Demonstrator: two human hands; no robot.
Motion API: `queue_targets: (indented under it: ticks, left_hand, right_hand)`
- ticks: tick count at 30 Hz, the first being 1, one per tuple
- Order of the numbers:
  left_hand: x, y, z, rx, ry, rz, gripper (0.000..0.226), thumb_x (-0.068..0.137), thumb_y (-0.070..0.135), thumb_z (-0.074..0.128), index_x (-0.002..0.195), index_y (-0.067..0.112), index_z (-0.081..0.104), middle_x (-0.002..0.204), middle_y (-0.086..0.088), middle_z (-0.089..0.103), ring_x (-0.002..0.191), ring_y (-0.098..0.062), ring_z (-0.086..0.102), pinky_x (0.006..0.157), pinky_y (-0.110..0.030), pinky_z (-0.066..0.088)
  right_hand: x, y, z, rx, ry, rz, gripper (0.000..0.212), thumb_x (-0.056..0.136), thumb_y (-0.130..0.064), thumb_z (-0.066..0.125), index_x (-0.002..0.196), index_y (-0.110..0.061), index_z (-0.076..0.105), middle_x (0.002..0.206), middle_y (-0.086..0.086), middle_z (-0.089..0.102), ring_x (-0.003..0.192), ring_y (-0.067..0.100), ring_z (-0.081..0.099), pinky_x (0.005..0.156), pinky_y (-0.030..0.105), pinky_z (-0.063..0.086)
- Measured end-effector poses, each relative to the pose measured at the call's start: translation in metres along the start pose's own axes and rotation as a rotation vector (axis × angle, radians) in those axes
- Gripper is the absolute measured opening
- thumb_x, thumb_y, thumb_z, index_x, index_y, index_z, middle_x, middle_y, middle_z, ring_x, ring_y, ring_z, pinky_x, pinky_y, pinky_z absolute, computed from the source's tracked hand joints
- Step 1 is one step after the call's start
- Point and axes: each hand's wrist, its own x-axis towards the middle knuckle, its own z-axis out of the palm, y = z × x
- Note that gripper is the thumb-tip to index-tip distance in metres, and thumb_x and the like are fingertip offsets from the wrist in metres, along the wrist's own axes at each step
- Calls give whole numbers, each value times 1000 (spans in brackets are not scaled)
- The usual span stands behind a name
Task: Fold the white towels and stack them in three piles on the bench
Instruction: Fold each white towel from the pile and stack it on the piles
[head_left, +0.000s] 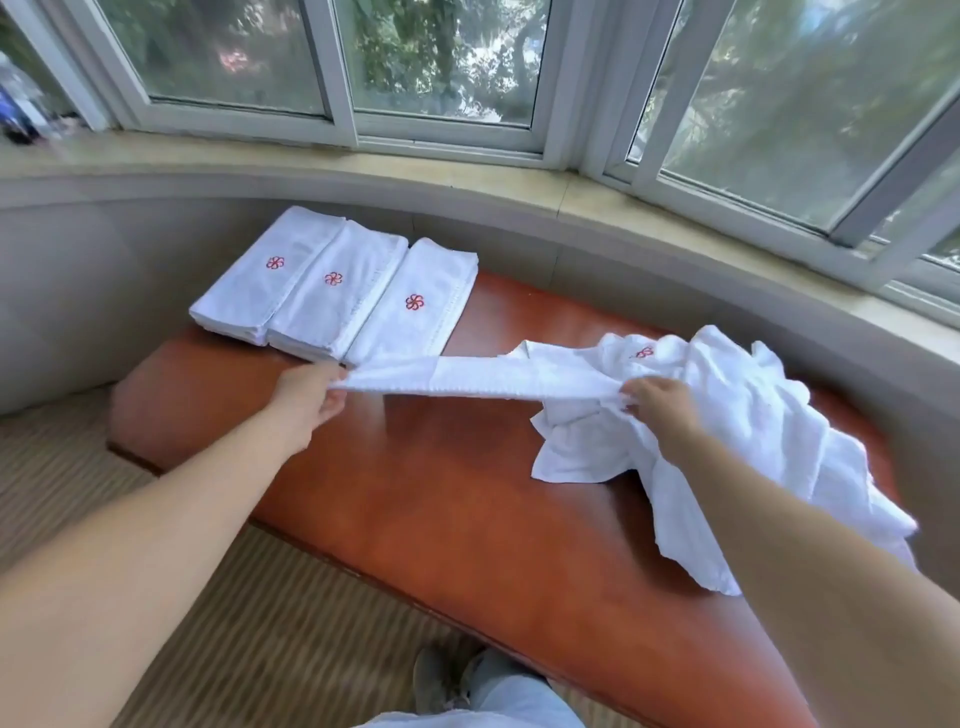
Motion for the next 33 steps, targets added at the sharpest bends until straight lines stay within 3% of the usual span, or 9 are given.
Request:
queue_targets:
  ticks: [4, 7, 9, 12, 16, 20, 24, 28, 33]
  left_hand:
    - [3, -101, -27, 337, -62, -208, 27, 89, 12, 76, 112, 2, 68, 104, -12, 66, 89, -21, 68, 85, -34, 58]
    - [0, -151, -46, 519, -142, -318, 24, 90, 12, 75, 111, 6, 69, 111, -11, 68, 95, -20, 68, 97, -37, 54]
    - [-4, -169, -54, 667, -228, -392, 22, 89, 7, 72, 111, 10, 72, 115, -10, 70, 100, -17, 67, 100, -35, 53]
    - [-7, -183, -71, 946, -375, -449, 39, 87, -7, 64, 116, 18, 73, 128, -4, 62, 113, -13, 59, 97, -27, 51]
    - [2, -184, -82, 1000, -439, -346, 39, 92, -8, 62, 123, 14, 72, 132, -1, 49, 127, -21, 52, 95, -26, 47]
    - [22, -165, -76, 807, -373, -270, 18, 95, 11, 70, 109, 22, 75, 118, 0, 71, 112, -14, 65, 93, -26, 50]
    - [51, -142, -66, 721, -264, -155, 12, 96, 19, 66, 104, 18, 75, 102, -4, 76, 93, -12, 71, 88, -28, 56]
    - [83, -127, -47, 676, -168, -55, 14, 101, 24, 61, 99, 17, 72, 87, -6, 72, 70, -12, 65, 75, -29, 58]
    - [120, -117, -16, 591, -87, -4, 13, 103, 22, 56, 105, 18, 68, 87, -6, 74, 73, -15, 66, 70, -26, 54]
  right_hand:
    - [-15, 102, 12, -263, -126, 202, 17, 92, -8, 60, 85, -8, 75, 83, 9, 67, 74, 30, 70, 66, 28, 47]
    - [-29, 147, 23, -465, -263, 358, 18, 96, -2, 59, 99, -10, 74, 89, 5, 66, 52, 8, 65, 48, 17, 45]
    - [-39, 166, 24, -676, -459, 416, 27, 94, -4, 65, 119, -14, 71, 100, 4, 65, 69, 8, 64, 59, 19, 47]
    - [-49, 184, 19, -907, -661, 423, 36, 88, 5, 69, 115, -18, 74, 100, -1, 69, 94, 14, 65, 58, 14, 45]
    - [-42, 188, 15, -798, -578, 362, 19, 87, -7, 75, 102, -18, 79, 86, -1, 78, 78, 8, 72, 59, 12, 48]
    - [-18, 175, 19, -623, -498, 277, 7, 86, -18, 79, 92, -19, 80, 84, -1, 79, 79, 9, 73, 79, 27, 55]
    - [13, 154, 31, -466, -360, 177, 18, 95, -18, 66, 83, -11, 78, 83, 3, 78, 64, 8, 68, 60, 19, 51]
    - [46, 138, 50, -353, -223, 166, 16, 98, -18, 58, 96, -15, 73, 85, 5, 77, 66, 16, 70, 61, 23, 52]
    - [84, 131, 74, -295, -154, 135, 18, 98, -17, 52, 100, -17, 70, 79, 3, 75, 57, 12, 67, 57, 22, 50]
